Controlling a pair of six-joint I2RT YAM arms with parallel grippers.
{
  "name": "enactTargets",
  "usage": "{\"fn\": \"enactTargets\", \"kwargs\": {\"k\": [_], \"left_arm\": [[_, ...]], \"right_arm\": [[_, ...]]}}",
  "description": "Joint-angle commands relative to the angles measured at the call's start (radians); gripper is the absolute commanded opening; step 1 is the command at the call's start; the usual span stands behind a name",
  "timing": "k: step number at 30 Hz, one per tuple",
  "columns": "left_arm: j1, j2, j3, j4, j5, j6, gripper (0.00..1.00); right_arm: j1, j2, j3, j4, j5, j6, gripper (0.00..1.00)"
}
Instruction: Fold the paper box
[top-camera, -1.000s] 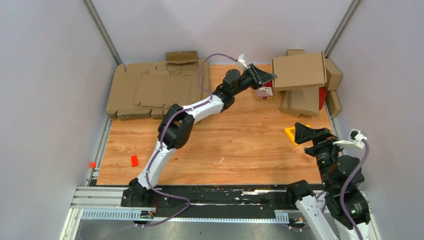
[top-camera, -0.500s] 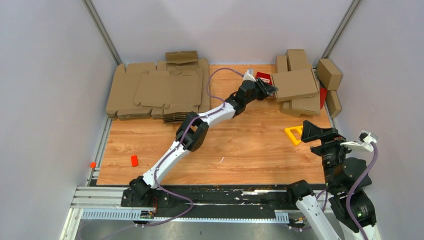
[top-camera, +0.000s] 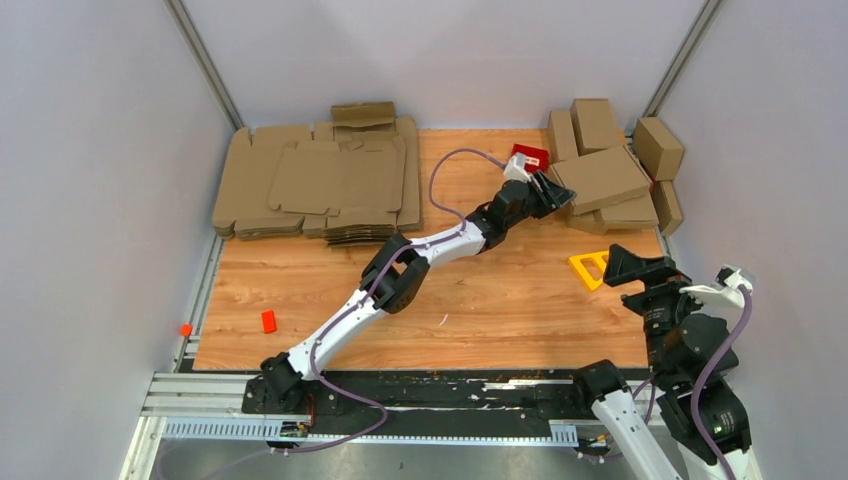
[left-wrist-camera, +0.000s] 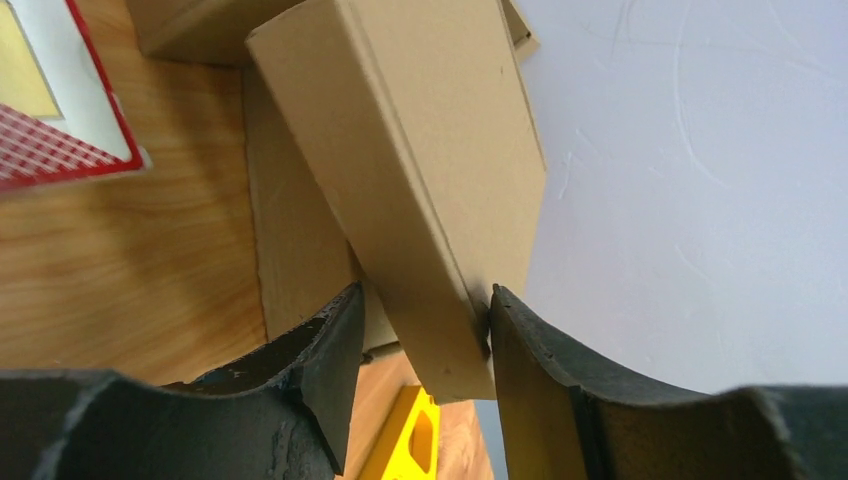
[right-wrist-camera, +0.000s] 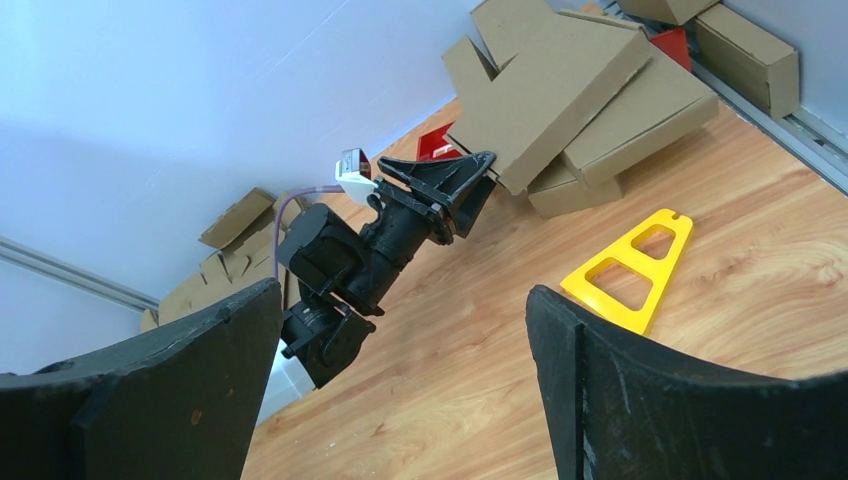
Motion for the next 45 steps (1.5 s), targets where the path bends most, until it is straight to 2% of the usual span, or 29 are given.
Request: {"fn": "enactTargets", "kwargs": {"k": [1, 5, 11, 17, 20, 23, 28, 33, 36, 38, 41, 45], "left_arm": [[-0.019, -0.056, 0.037, 0.07, -0.017, 0.002, 0.55], [-0.04, -0.035, 0.092, 0.052, -0.027, 0.053, 0.54], [-0.067, -0.034, 0.105, 0.064, -0.038, 0.08, 0.43], [-0.077, 0.001, 0.137, 0.064, -0.036, 0.051, 0.57], [-0.068, -0.034, 0.098, 0.08, -0.015, 0.077, 0.69], [-0.041, -0.13, -0.052, 0.144, 0.003, 0.093, 0.76], [0.035, -0.327, -0.308, 0.156, 0.08, 0.162, 0.89], [0.095, -0.665, -0.69, 0.182, 0.12, 0.279, 0.96], [0.122, -0.876, -0.911, 0.125, 0.117, 0.391, 0.98], [0.131, -1.032, -1.035, 0.022, 0.07, 0.511, 1.0], [0.134, -1.25, -1.202, -0.148, -0.073, 0.656, 1.0], [0.147, -1.505, -1.415, -0.245, -0.196, 0.776, 1.0]], "right_arm": [[0.006, -0.023, 0.001, -0.014, 0.022, 0.004, 0.91], [0.006, -0.024, -0.012, -0.009, 0.018, 0.005, 0.91], [0.006, -0.022, -0.028, -0.004, 0.01, 0.005, 0.91], [0.005, -0.022, -0.029, -0.008, 0.005, 0.004, 0.91], [0.006, -0.021, -0.026, -0.01, 0.003, 0.002, 0.91], [0.005, -0.017, -0.027, -0.013, 0.0, -0.002, 0.91], [0.006, -0.003, -0.032, 0.016, -0.03, -0.043, 0.91], [0.005, 0.048, -0.035, 0.096, -0.16, -0.151, 0.91], [0.005, 0.103, -0.059, 0.143, -0.278, -0.2, 0.91], [0.005, 0.138, -0.081, 0.171, -0.342, -0.203, 0.91], [0.005, 0.16, -0.15, 0.252, -0.402, -0.199, 0.91], [0.004, 0.157, -0.278, 0.418, -0.454, -0.202, 0.9]]}}
